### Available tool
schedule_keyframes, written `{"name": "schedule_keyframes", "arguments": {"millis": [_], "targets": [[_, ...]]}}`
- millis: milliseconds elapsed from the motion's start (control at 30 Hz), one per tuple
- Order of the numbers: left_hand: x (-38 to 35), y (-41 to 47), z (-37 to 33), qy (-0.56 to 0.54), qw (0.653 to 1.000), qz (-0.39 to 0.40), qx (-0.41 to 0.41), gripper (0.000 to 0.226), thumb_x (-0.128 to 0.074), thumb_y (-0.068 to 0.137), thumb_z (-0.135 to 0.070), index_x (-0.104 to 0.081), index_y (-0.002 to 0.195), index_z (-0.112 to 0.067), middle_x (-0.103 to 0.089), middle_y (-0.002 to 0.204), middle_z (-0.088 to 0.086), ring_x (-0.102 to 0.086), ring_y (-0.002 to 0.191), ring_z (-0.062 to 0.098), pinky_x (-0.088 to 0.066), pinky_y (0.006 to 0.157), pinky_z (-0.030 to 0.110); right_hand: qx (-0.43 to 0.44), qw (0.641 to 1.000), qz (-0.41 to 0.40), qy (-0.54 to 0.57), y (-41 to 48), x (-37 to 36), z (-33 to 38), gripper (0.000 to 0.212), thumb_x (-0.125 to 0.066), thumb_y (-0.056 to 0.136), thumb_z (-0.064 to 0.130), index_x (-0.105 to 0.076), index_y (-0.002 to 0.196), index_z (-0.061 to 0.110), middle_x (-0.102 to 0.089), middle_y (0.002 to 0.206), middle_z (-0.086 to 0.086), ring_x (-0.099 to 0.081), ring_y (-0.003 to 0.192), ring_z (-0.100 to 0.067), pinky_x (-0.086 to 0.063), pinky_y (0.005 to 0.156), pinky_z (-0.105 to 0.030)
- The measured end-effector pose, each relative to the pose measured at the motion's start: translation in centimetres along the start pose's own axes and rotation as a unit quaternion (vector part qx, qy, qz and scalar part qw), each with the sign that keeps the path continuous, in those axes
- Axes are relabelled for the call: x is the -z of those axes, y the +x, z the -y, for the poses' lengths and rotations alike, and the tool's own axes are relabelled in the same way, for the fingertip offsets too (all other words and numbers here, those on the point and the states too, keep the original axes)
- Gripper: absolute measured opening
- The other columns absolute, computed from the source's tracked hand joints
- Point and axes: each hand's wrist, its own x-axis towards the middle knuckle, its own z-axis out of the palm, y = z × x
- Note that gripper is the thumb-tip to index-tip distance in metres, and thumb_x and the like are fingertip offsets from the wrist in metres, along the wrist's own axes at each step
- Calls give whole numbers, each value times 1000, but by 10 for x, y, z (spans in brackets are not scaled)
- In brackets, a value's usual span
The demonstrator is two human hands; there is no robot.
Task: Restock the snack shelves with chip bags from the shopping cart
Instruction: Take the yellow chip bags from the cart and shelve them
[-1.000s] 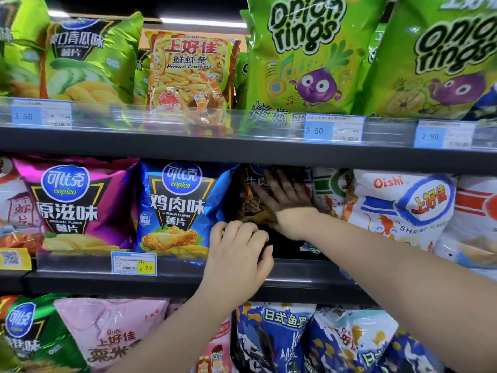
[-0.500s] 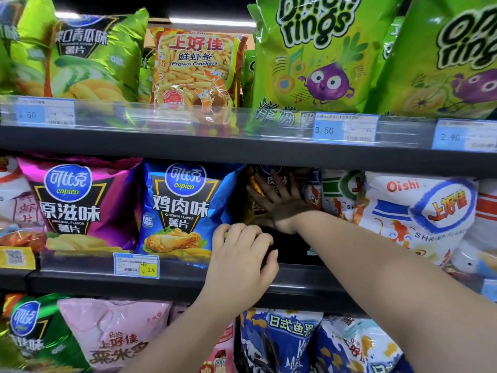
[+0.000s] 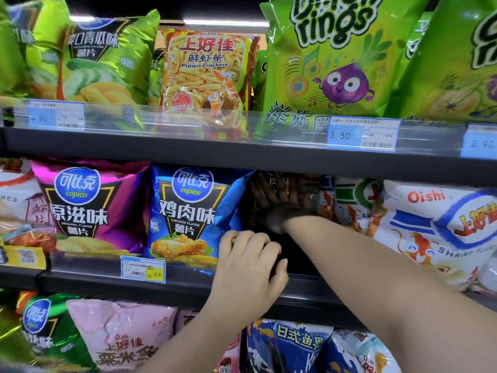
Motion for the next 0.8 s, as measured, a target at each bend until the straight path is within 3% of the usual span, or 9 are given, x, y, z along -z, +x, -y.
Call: {"name": "schedule_keyframes", "arguments": {"millis": [100,233,367,500,633,800], "targets": [[0,0,0,-1,1000,-1,-3,20,-56,88,-35,-68,90,-20,-63,95,-5,-58,88,21,-39,93,41,19,999,19,23,-9,5,-7,79,-25,95,66,25,148,35,41,149,11,40,135,-18,30,104,-49],[0,0,0,-3,1000,-4,-5,20,-55,88,-35,-68,91,-20,-63,95,-4,-57,89,21,-38,93,41,13,997,66,29,-19,-8,-19,84,-23,91,72,26,148,34,37,153,5,34,141,-20,20,114,-48],[-1,0,0,0,1000,-3,-3,20,-54,88,-35,-67,89,-20,-62,93,-5,-57,87,22,-37,93,41,5,995,100,25,-28,-9,-26,81,-21,92,71,28,145,34,41,144,15,32,135,-10,20,113,-47],[-1,1,1,1,1000,-1,2,19,-55,87,-35,-68,88,-21,-62,92,-5,-57,87,22,-39,93,41,9,995,96,18,-13,-15,-24,84,-18,90,74,26,148,32,35,154,6,31,142,-19,18,115,-48],[0,1,0,0,1000,1,6,20,-54,87,-36,-67,89,-20,-62,95,-4,-57,88,22,-37,93,40,-7,994,102,25,-11,-15,-21,84,-18,89,75,27,147,34,36,153,9,29,143,-21,19,115,-48],[0,1,-1,3,1000,3,2,22,-53,87,-35,-67,88,-19,-62,94,-3,-57,88,23,-36,92,41,21,992,100,70,-39,6,-21,81,-31,94,65,20,150,35,33,154,6,26,144,-27,17,115,-47]]}}
